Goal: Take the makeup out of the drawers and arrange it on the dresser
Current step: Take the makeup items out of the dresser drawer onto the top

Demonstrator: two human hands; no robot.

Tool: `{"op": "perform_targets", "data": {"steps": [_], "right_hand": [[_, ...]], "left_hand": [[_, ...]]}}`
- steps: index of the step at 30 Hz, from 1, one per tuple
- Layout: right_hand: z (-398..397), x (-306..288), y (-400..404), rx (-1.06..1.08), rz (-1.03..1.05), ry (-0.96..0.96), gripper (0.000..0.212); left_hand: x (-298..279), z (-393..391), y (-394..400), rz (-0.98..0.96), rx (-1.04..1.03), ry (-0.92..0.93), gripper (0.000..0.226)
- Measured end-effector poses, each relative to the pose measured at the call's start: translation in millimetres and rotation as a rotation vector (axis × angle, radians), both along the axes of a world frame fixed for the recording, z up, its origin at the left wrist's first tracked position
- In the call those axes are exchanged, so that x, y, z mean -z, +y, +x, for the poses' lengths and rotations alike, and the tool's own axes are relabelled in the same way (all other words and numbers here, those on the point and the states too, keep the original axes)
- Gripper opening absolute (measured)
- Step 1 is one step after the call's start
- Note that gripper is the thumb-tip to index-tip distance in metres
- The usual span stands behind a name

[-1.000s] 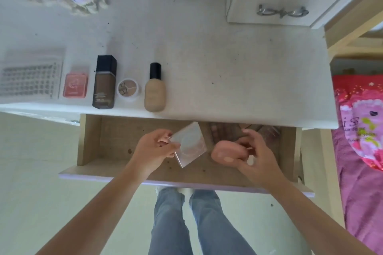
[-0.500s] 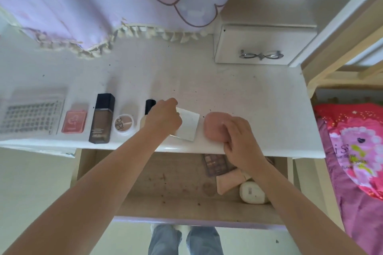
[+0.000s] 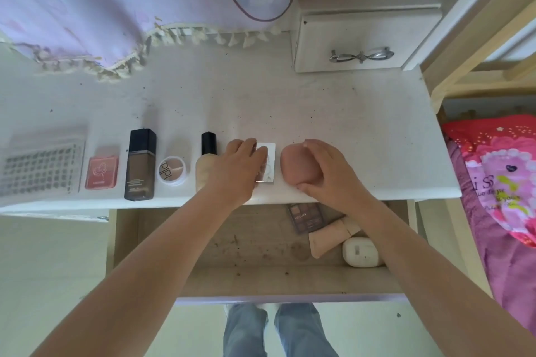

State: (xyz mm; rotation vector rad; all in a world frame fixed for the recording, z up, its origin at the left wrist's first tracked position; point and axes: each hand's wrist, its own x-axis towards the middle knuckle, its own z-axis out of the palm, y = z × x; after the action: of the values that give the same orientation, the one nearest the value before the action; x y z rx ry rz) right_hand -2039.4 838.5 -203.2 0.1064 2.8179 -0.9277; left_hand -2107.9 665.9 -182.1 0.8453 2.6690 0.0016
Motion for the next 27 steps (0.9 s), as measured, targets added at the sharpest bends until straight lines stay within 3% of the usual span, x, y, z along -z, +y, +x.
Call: {"op": "perform_targets", "data": {"steps": [8, 10, 12, 13, 16, 18, 20, 22, 27], "right_hand": [[-7, -1, -3, -0.063, -0.033, -0.008, 0.076], [4, -2, -4, 0.01, -0.037, 0.166, 0.059], [25, -5, -2, 0.136, -0.061, 0.319, 0.034], [40, -4, -1, 0.176, -0.07, 0.298, 0.036], [88, 20, 9, 0.075, 0.077, -0.01, 0.036], [114, 36, 22, -0.015, 0.171, -0.389, 0.029], [126, 45, 34, -0.039, 0.214, -0.637, 0.028], [129, 50, 40, -0.045, 0.288, -0.697, 0.032], [126, 81, 54, -0.074, 0.488, -0.661, 0.045]], "left_hand": [[-2, 5, -8, 0.022, -0.013, -0.029, 0.049], [-6, 14, -9, 0.069, -0.021, 0.01, 0.05], [0, 31, -10, 0.237, 0.047, 0.17, 0.036], [5, 43, -11, 0.339, 0.077, 0.203, 0.03], [30, 86, -8, 0.422, 0.142, 0.051, 0.033], [48, 107, 4, 0.244, 0.147, -0.177, 0.034], [78, 117, 17, 0.041, 0.106, -0.381, 0.04], [98, 119, 37, -0.052, 0.071, -0.501, 0.044], [127, 124, 87, -0.051, 0.024, -0.422, 0.046]]}}
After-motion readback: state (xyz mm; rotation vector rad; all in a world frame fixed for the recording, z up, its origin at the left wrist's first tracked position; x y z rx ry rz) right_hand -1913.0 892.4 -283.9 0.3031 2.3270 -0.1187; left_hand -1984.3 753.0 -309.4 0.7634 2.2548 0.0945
